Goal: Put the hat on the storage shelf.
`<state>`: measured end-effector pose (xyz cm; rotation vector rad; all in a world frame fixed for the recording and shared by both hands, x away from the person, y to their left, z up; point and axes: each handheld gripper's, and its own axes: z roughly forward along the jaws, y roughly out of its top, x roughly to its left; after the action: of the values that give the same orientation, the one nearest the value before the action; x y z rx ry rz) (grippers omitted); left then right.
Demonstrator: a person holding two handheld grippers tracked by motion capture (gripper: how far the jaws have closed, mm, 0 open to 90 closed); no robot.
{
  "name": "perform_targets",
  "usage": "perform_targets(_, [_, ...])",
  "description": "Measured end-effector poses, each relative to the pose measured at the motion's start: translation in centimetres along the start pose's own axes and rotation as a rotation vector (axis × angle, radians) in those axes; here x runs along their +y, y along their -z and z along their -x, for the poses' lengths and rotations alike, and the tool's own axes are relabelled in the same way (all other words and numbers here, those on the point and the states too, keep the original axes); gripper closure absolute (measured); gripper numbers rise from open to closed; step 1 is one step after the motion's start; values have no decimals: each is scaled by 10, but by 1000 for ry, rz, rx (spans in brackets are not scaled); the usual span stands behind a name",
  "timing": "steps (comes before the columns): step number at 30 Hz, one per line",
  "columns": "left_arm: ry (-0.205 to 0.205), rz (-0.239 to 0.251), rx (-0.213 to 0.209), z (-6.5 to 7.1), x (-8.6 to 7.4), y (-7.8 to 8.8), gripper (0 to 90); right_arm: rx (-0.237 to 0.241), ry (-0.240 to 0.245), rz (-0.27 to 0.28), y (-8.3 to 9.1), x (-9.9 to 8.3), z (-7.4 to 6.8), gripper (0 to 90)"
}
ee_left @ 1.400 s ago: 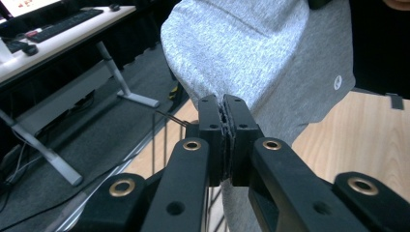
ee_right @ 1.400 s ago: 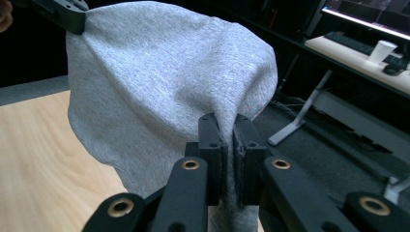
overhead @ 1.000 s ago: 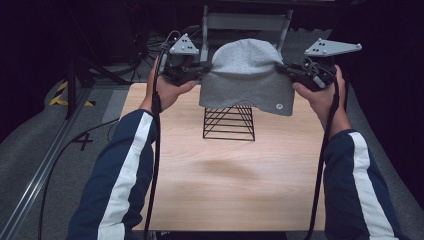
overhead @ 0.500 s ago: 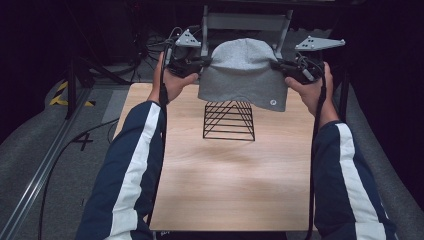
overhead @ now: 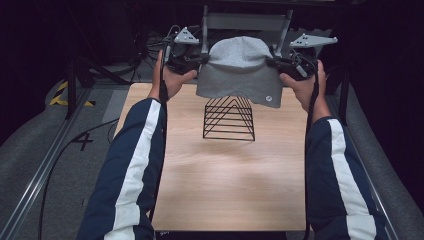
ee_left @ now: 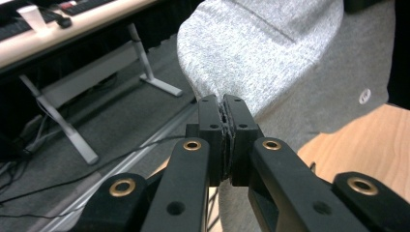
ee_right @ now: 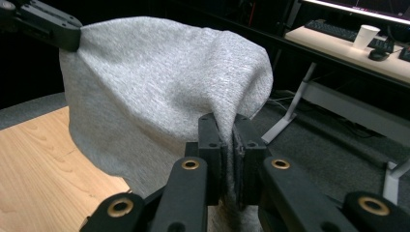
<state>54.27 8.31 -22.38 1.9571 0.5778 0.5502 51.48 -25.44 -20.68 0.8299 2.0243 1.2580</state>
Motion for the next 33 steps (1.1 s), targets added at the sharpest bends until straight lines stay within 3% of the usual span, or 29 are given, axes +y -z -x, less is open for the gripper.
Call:
perform_targets(8, [15,3,-27,2,-13,7,876,28,13,-3,3,-11,-10,844])
perform_targets(11, [-8,30,-37,7,-13,18,876,38,21,6,8,-13,-14,845])
perform_targets(21, [-35,55,-62,20,-17,34,876,48,36,24,19,-14,-19,845])
perform_targets(25, [-48,34,-63,23,-23,33,876,52,43,19,21,-16,-23,844])
perform_targets(33, [-37,-9,-64,24,-37,18,876,42,47,-4,14,-31,-28,843])
